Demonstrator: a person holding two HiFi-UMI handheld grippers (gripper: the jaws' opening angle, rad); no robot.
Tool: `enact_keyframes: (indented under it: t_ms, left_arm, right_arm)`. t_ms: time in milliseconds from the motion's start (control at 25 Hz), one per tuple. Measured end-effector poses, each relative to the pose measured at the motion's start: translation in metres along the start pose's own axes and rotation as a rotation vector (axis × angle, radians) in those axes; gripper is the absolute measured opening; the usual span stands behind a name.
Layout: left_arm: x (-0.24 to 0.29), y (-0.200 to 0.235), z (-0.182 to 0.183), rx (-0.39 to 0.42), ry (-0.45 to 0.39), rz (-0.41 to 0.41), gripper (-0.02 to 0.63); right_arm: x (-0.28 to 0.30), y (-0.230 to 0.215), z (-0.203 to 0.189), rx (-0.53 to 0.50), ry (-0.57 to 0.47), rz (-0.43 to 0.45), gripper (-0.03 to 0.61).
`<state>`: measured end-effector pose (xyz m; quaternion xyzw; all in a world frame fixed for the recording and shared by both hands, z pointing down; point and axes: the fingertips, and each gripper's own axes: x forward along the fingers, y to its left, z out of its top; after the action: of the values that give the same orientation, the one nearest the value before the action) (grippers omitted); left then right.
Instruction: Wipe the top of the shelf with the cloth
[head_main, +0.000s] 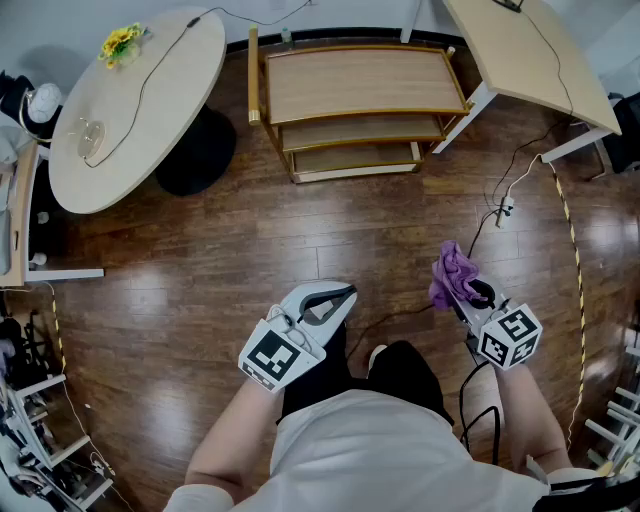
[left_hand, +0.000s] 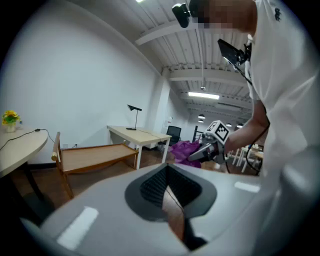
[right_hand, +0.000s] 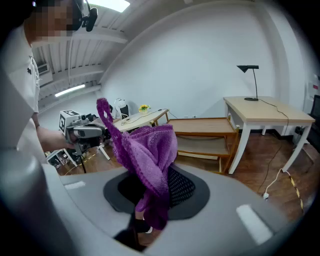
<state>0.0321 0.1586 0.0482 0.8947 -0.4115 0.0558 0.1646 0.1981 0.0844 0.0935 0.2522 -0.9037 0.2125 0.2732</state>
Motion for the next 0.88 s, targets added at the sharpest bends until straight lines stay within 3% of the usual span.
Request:
enact_keyframes:
  t_ms: [160, 360, 520, 640, 760, 880]
  left_arm:
    - [0.004, 0.081, -0.013, 0.020, -0.002, 0.042, 0.018]
    - [0.014, 0.140, -0.043, 0.003, -0.015, 0.132, 0.018]
    - [0.035, 0.185, -0.084, -0.009, -0.012, 0.221, 0.018]
    - [0.060, 0.218, -0.123, -0.048, -0.060, 0.286, 0.018]
    - [0.095, 0.249, -0.171, -0.076, -0.101, 0.309, 0.018]
    - [0.125, 0.284, -0.203, -0.031, -0.137, 0.304, 0.018]
  right_arm:
    - [0.098, -0.015, 0.024, -0.041, 0.032, 0.036, 0.098]
    - [0.218, -0.042, 0.019, -0.121, 0.130, 0.136, 0.098]
    - [0.337, -0.069, -0.006, -0.188, 0.181, 0.206, 0.098]
    - [0.429, -0.079, -0.031, -0.222, 0.171, 0.248, 0.098]
    - [0.516, -0.085, -0.058, -0.175, 0.133, 0.268, 0.098]
    - [0.594, -0.089, -0.088, -0.133, 0.123, 0.280, 0.098]
